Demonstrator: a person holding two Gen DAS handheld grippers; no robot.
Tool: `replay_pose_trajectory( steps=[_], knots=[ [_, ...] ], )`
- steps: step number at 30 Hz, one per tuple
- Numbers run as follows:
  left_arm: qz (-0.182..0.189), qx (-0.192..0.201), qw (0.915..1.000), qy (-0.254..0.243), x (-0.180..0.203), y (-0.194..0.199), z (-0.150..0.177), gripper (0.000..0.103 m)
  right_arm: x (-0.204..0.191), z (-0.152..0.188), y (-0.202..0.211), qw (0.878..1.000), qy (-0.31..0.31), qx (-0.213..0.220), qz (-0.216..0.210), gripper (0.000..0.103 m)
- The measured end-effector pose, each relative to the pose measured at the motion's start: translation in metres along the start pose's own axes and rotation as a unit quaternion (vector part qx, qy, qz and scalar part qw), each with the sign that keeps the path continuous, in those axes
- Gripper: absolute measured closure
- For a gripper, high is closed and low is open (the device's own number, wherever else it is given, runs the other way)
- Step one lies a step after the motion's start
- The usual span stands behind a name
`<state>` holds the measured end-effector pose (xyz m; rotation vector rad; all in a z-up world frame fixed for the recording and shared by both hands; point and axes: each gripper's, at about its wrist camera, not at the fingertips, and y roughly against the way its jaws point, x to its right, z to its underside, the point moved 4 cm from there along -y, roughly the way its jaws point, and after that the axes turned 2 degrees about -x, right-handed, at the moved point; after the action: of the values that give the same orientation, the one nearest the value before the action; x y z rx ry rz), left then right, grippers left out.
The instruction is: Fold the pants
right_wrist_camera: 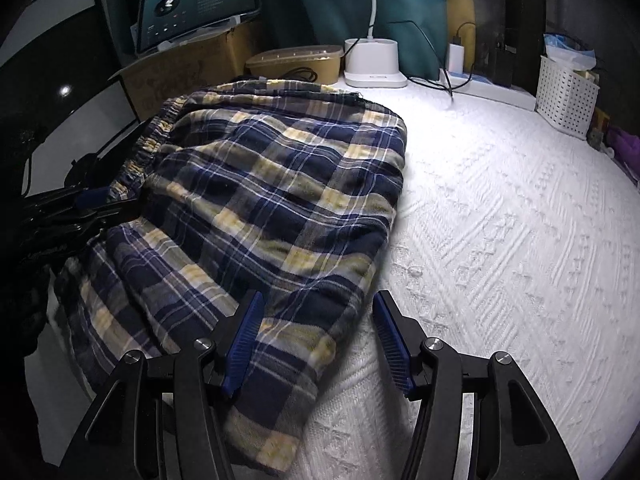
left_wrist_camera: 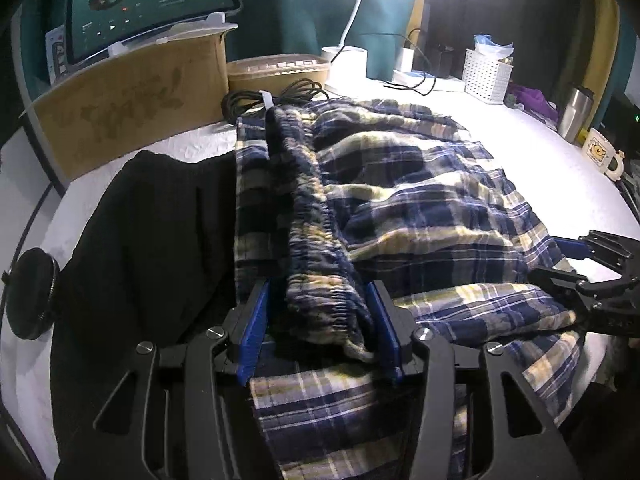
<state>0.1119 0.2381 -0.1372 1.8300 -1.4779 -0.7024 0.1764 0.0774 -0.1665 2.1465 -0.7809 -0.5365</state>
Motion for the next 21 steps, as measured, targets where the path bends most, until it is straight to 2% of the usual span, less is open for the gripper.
replay_pose_trajectory(
  steps=[12, 21],
  knots=[
    [-0.011, 0.003, 0.9999, -0.010, -0.002, 0.000, 0.004, 0.051, 0.005, 0.016, 0.011, 1.000, 0.017, 0.009, 0.011, 0.044],
    [-0.024, 0.010, 0.9996, 0.006, -0.001, 0.001, 0.007, 0.049, 0.014, 0.032, 0.027, 1.000, 0.006, 0.008, 0.011, 0.042]
  ],
)
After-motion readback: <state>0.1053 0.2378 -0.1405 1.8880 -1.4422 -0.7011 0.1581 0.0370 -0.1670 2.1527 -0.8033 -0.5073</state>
